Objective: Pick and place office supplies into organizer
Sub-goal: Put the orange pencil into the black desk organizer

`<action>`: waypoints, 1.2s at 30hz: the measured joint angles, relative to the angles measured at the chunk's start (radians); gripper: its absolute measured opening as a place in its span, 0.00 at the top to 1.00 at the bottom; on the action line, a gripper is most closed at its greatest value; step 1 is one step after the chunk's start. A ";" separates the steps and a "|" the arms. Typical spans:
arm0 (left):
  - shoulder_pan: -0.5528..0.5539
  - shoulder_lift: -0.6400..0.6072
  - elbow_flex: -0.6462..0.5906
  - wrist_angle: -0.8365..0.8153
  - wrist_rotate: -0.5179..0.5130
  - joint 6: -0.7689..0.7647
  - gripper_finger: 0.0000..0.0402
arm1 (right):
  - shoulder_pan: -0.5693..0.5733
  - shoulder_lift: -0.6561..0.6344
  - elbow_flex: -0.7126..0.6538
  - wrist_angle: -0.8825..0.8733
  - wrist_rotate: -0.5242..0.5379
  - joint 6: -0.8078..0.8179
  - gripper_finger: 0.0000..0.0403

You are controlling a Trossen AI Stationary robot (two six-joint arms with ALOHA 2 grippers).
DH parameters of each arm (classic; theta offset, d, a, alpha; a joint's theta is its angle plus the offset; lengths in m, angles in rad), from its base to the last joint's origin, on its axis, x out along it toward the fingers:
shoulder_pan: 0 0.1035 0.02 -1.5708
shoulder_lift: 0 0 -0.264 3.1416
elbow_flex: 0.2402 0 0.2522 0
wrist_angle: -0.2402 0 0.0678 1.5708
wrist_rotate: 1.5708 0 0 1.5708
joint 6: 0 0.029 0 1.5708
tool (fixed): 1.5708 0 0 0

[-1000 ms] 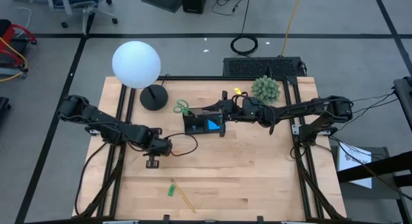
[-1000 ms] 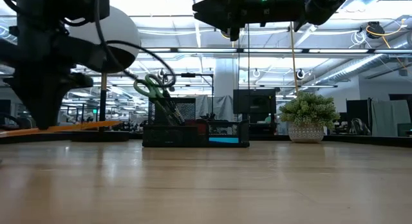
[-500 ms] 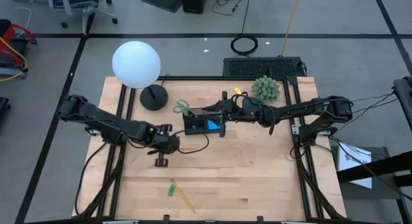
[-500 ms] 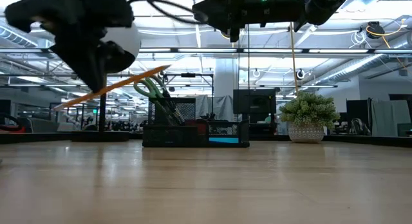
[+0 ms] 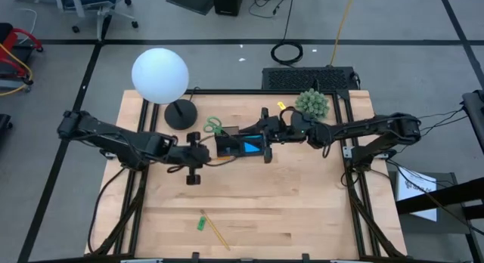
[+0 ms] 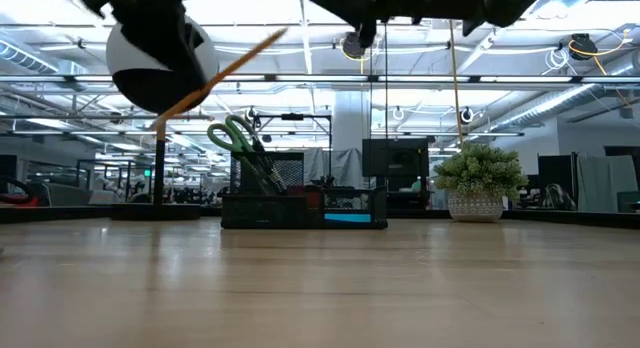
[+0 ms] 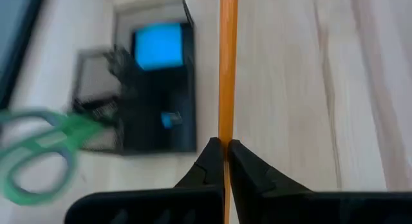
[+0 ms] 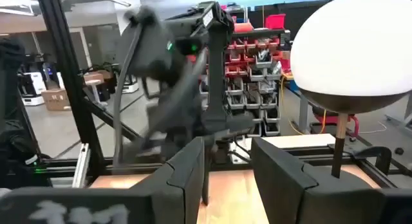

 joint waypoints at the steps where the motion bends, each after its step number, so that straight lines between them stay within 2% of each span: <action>1: 0.007 -0.018 0.000 0.011 0.000 0.010 1.00 | 0.006 -0.010 -0.003 -0.010 0.000 0.002 0.71; 8: 0.062 -0.094 0.000 0.045 -0.028 0.056 1.00 | 0.048 -0.080 -0.003 -0.092 0.000 -0.034 0.71; 13: 0.118 -0.108 -0.032 0.202 -0.019 0.122 0.99 | 0.073 -0.102 -0.003 -0.102 0.002 -0.039 0.71; 20: 0.223 -0.105 -0.107 0.410 0.062 0.185 0.99 | 0.084 -0.105 -0.003 -0.102 0.003 -0.043 0.71; 28: 0.323 -0.107 -0.229 0.669 0.140 0.188 0.99 | 0.083 -0.105 -0.003 -0.098 0.004 -0.047 0.71; 36: 0.375 -0.102 -0.320 0.970 0.225 0.181 0.98 | 0.083 -0.105 -0.003 -0.098 0.004 -0.047 0.71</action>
